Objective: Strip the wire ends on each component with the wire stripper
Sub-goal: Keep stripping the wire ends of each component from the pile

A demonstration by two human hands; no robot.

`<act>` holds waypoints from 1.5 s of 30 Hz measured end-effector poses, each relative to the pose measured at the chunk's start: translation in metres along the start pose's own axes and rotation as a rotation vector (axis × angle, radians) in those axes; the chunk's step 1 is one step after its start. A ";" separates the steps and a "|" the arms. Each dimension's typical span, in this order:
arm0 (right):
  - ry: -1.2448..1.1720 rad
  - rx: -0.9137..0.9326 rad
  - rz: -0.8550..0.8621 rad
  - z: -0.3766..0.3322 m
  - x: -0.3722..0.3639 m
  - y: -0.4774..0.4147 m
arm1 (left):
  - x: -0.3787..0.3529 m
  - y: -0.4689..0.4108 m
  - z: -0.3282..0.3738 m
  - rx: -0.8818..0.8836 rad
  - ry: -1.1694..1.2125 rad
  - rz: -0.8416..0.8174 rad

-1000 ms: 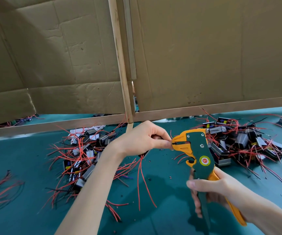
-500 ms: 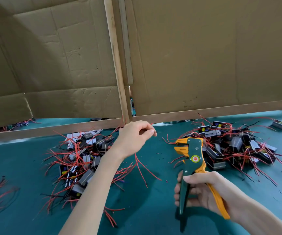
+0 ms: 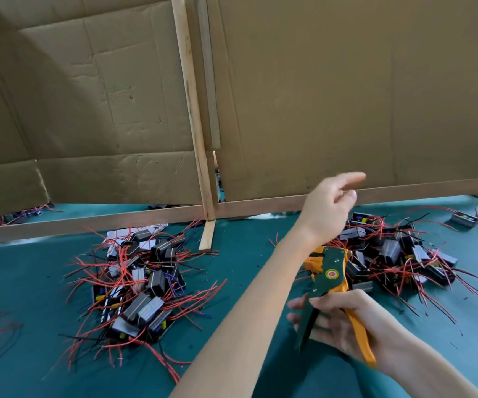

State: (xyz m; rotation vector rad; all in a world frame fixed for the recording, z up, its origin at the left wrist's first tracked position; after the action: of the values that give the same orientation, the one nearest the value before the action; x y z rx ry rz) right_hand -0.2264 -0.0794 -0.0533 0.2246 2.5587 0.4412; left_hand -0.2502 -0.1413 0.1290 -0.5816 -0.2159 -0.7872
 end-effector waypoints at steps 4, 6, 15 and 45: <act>-0.001 0.028 0.047 -0.002 0.007 -0.003 | 0.016 0.024 -0.017 -0.018 -0.080 -0.109; 0.005 0.029 0.050 -0.002 0.009 -0.004 | 0.052 0.037 -0.035 0.047 -0.073 -0.068; 0.047 -0.018 0.052 0.003 0.007 -0.003 | 0.196 0.109 -0.156 0.694 -0.730 -0.135; 0.140 0.002 0.047 -0.003 0.003 0.005 | 0.239 0.099 -0.084 0.081 0.199 0.614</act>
State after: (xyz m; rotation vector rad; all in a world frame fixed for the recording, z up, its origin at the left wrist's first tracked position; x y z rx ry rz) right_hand -0.2302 -0.0745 -0.0500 0.2640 2.6957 0.4877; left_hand -0.0155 -0.2774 0.1126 -0.4525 0.1143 -0.2353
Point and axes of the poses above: each hand's wrist, its own y-axis away from the middle knuckle, its own x-axis out of the back of the hand, z = x × y, the point moved 10 cm from there along -y, towards the middle knuckle, and after that the axes turned 5 degrees about y, right-handed, at the moved point
